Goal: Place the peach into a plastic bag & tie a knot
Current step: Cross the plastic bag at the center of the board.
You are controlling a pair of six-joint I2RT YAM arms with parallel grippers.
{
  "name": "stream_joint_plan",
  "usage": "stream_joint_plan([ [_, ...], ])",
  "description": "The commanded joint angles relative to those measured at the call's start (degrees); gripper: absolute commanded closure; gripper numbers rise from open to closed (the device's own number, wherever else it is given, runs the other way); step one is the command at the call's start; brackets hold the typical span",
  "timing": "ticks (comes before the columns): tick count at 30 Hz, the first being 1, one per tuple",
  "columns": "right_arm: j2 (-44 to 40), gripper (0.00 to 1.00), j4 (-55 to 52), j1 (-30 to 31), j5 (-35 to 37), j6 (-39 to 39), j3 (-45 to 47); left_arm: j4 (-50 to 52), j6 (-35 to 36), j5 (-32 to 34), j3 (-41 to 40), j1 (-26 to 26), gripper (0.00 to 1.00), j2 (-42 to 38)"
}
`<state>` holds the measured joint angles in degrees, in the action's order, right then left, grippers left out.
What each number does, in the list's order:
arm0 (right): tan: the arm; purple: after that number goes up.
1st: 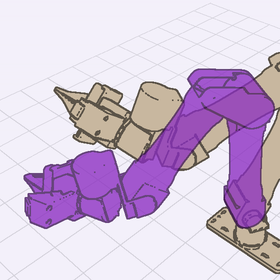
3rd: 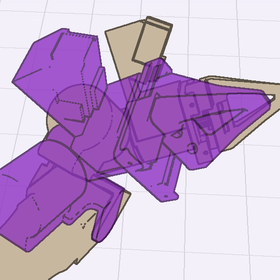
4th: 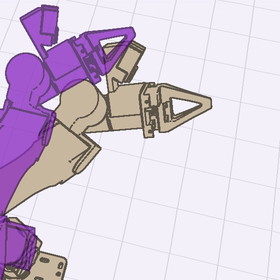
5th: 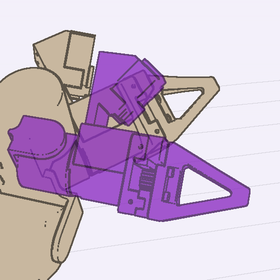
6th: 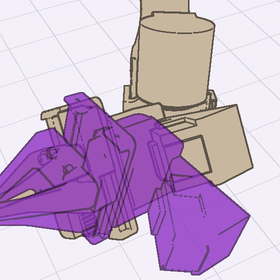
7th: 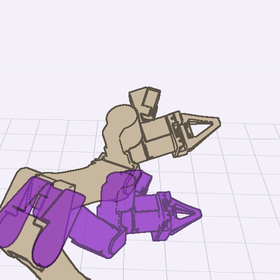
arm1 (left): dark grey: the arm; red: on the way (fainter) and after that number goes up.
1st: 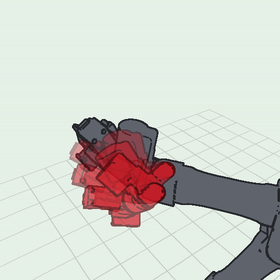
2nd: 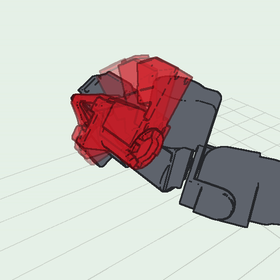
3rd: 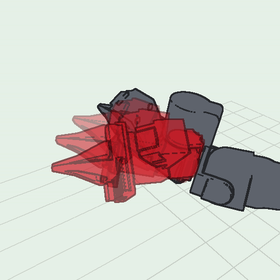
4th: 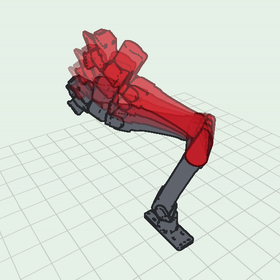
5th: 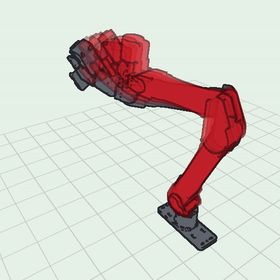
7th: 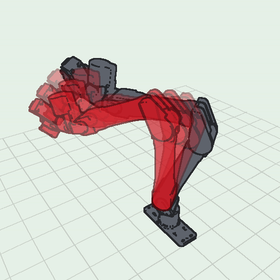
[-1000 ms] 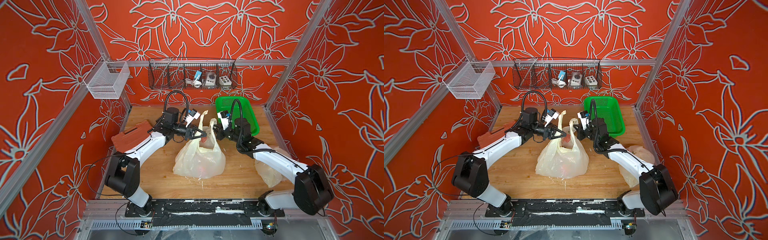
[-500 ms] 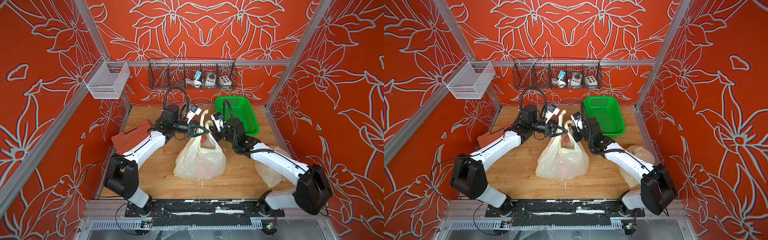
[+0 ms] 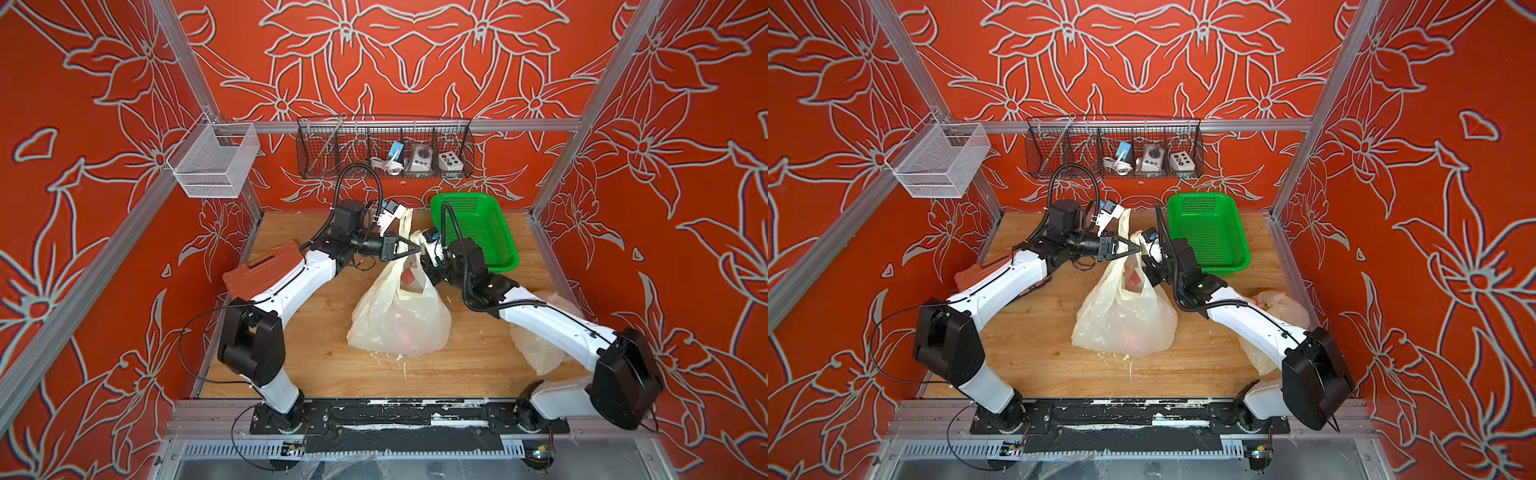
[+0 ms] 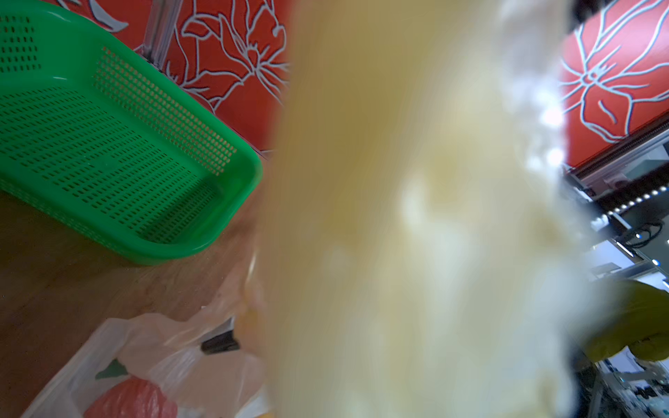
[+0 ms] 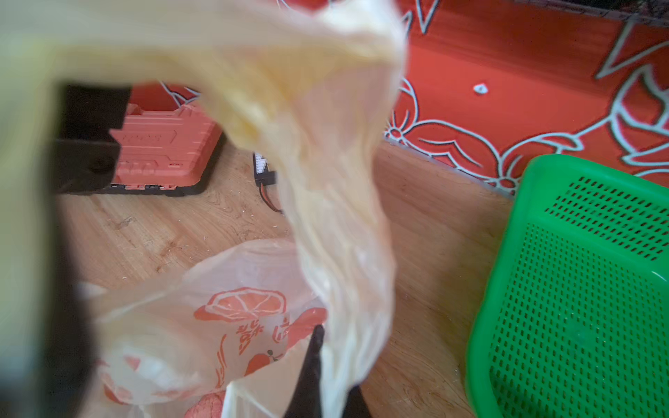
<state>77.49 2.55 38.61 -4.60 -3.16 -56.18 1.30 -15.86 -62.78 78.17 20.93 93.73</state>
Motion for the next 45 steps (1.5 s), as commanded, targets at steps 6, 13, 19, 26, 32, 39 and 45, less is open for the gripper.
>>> stream_joint_plan([
  [6,-10.46,1.0,-3.83,-4.36,-15.64,2.82,4.88,-3.99,-3.4,2.92,-3.93,-4.63,1.0,-3.55],
  [13,-8.11,1.0,-2.12,-4.86,-32.98,-3.52,3.56,-6.1,-4.31,3.33,-4.1,-3.23,1.0,-3.33],
  [19,-5.05,0.66,2.65,-4.62,-35.46,-8.05,2.76,-4.15,-2.68,3.06,-3.46,-1.47,1.0,-4.15],
  [26,-6.73,0.38,3.98,-5.9,-37.87,-12.45,2.92,-2.21,-0.8,2.98,-3.66,-1.24,1.0,-4.93],
  [32,-7.59,0.17,2.82,-6.28,-35.11,-15.02,2.94,-1.3,-0.57,3.63,-3.27,-1.27,1.0,-5.2],
  [39,-7.01,0.14,-2.11,-0.72,-20.73,-11.03,2.69,-1.38,-1.27,4.14,-3.11,-1.26,1.0,-5.14],
  [45,-6.57,0.77,-0.4,2.79,-5.08,-7.59,4.48,1.51,-0.52,4.08,-2.2,-1.41,1.0,-5.22],
])
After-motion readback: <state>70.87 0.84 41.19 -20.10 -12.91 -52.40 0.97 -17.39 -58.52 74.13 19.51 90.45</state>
